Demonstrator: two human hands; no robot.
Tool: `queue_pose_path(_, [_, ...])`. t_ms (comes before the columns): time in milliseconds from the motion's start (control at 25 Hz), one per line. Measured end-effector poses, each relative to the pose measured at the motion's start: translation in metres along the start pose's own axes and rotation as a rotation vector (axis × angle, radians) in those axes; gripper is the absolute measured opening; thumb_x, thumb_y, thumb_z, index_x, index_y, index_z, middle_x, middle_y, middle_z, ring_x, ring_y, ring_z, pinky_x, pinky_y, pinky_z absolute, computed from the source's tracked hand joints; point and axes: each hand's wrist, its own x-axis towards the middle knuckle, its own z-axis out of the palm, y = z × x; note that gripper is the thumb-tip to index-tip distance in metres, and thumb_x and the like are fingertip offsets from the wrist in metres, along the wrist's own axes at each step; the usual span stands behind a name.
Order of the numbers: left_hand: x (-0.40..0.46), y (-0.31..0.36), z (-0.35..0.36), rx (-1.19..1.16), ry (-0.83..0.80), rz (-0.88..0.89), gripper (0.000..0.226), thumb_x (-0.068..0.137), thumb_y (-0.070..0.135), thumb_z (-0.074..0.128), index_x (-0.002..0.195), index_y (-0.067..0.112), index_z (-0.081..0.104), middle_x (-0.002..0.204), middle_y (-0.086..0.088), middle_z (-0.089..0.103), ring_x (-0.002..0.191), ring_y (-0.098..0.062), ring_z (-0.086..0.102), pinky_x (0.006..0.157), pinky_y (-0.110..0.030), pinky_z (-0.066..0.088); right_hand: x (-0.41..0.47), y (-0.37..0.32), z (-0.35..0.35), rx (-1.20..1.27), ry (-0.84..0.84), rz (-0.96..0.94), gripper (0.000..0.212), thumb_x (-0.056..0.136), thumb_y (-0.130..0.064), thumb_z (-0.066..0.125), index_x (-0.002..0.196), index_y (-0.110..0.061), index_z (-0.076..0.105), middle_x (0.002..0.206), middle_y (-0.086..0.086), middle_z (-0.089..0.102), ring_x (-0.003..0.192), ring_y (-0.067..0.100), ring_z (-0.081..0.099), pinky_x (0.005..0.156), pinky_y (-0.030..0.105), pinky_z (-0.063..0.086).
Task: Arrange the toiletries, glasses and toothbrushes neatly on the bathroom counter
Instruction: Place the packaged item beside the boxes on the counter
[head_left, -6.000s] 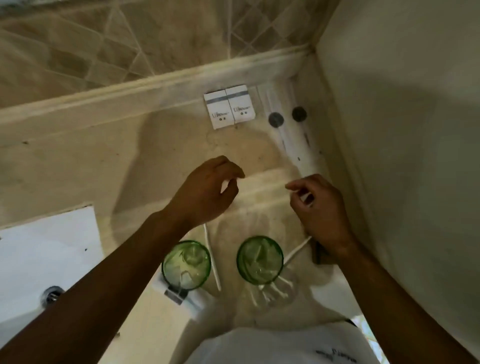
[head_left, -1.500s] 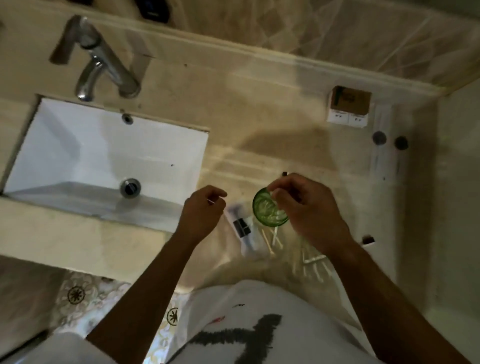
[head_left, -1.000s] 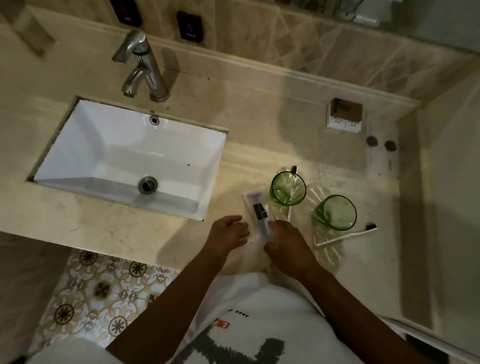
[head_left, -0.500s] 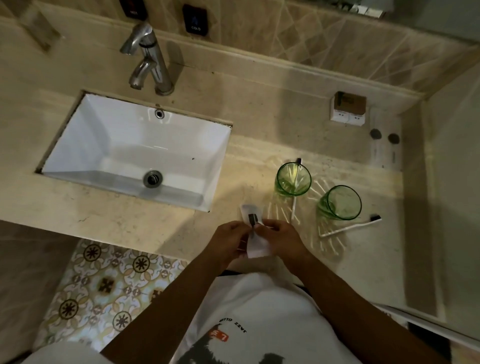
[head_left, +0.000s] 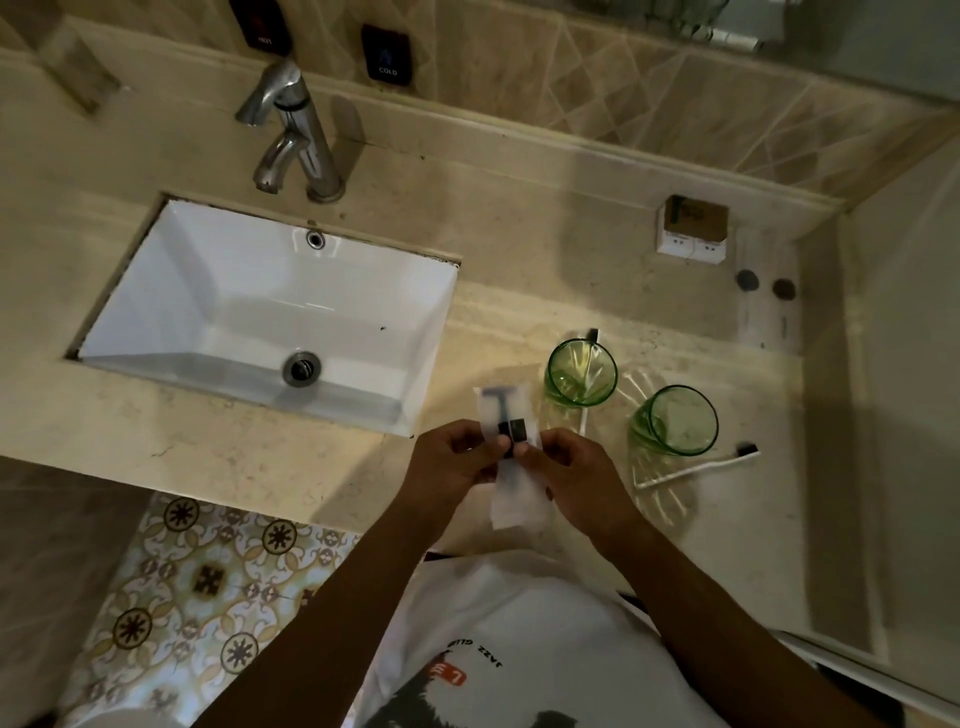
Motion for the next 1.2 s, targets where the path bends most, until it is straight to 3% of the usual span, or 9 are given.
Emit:
queue_pose_path(120, [0.007,0.018,0.008,0.026,0.009,0.074,0.011,0.086,0.006,0.073,0.094,-0.002,0.073,0.082,-0.015,0.072,0.071,-0.021,0.068,0.060,-0.034,0.057,0.007,-0.016,-0.007,0.004,0.008,-0.081,0.016,0.086,-0.030,0.074,0.091,-0.015,0.074,0.084,0.008,0.077,0.072,0.019,0.071,0.068,0.040,0.057])
queue_pose_path(240, [0.014,0.033,0.016,-0.013,-0.070,0.087,0.017,0.089,0.010,0.071,0.103,0.001,0.072,0.096,-0.021,0.074,0.083,-0.028,0.071,0.073,-0.043,0.060,0.014,-0.030,-0.016,0.011,0.051,-0.155,0.015,0.083,-0.034,0.075,0.090,-0.021,0.074,0.086,0.007,0.077,0.081,0.028,0.074,0.076,0.052,0.059])
queue_pose_path(400, [0.028,0.048,0.029,0.010,-0.158,0.078,0.022,0.085,0.004,0.073,0.107,-0.001,0.071,0.100,-0.020,0.075,0.090,-0.030,0.074,0.073,-0.034,0.060,0.033,-0.048,-0.037,-0.003,0.115,-0.197,0.005,0.086,-0.030,0.074,0.089,-0.027,0.072,0.085,0.000,0.076,0.079,0.019,0.072,0.073,0.044,0.060])
queue_pose_path(560, [0.057,0.066,0.050,0.016,-0.127,0.073,0.019,0.083,0.005,0.075,0.101,0.002,0.072,0.096,-0.017,0.076,0.092,-0.035,0.073,0.082,-0.047,0.061,0.056,-0.061,-0.057,0.066,0.105,-0.175,0.012,0.088,-0.029,0.072,0.099,-0.026,0.071,0.091,-0.002,0.077,0.082,0.014,0.073,0.073,0.036,0.061])
queue_pose_path(680, [0.088,0.080,0.071,0.053,-0.120,0.072,0.013,0.089,0.004,0.069,0.100,0.006,0.074,0.097,-0.014,0.076,0.093,-0.033,0.073,0.083,-0.049,0.060,0.083,-0.073,-0.075,0.102,0.145,-0.169,0.011,0.089,-0.027,0.071,0.100,-0.023,0.070,0.090,-0.002,0.077,0.082,0.011,0.073,0.072,0.029,0.060])
queue_pose_path(840, [0.138,0.105,0.100,0.130,-0.142,0.059,0.017,0.086,-0.002,0.068,0.102,0.003,0.072,0.096,-0.014,0.077,0.091,-0.033,0.073,0.080,-0.044,0.062,0.131,-0.086,-0.099,0.114,0.184,-0.126,0.007,0.089,-0.021,0.071,0.093,-0.026,0.070,0.090,0.002,0.076,0.085,0.020,0.073,0.076,0.039,0.061])
queue_pose_path(960, [0.179,0.118,0.121,0.200,-0.165,0.046,0.032,0.080,-0.004,0.075,0.109,0.005,0.068,0.099,-0.018,0.075,0.091,-0.032,0.073,0.078,-0.041,0.061,0.171,-0.089,-0.118,0.004,0.228,-0.082,0.010,0.087,-0.021,0.071,0.088,-0.030,0.068,0.087,-0.003,0.073,0.083,0.021,0.070,0.076,0.043,0.060])
queue_pose_path(1080, [0.221,0.119,0.138,0.320,-0.093,0.050,0.032,0.075,0.000,0.081,0.103,0.010,0.069,0.092,-0.014,0.075,0.086,-0.028,0.074,0.076,-0.040,0.062,0.210,-0.090,-0.137,-0.046,0.251,-0.046,0.010,0.086,-0.022,0.071,0.083,-0.031,0.067,0.082,-0.006,0.070,0.077,0.017,0.068,0.074,0.043,0.058])
queue_pose_path(1200, [0.256,0.117,0.152,0.364,-0.049,0.031,0.024,0.075,-0.002,0.080,0.093,0.012,0.072,0.086,-0.009,0.076,0.083,-0.025,0.074,0.073,-0.036,0.062,0.240,-0.088,-0.151,-0.012,0.271,0.032,0.009,0.088,-0.021,0.068,0.087,-0.030,0.070,0.083,-0.005,0.072,0.078,0.018,0.069,0.069,0.034,0.058])
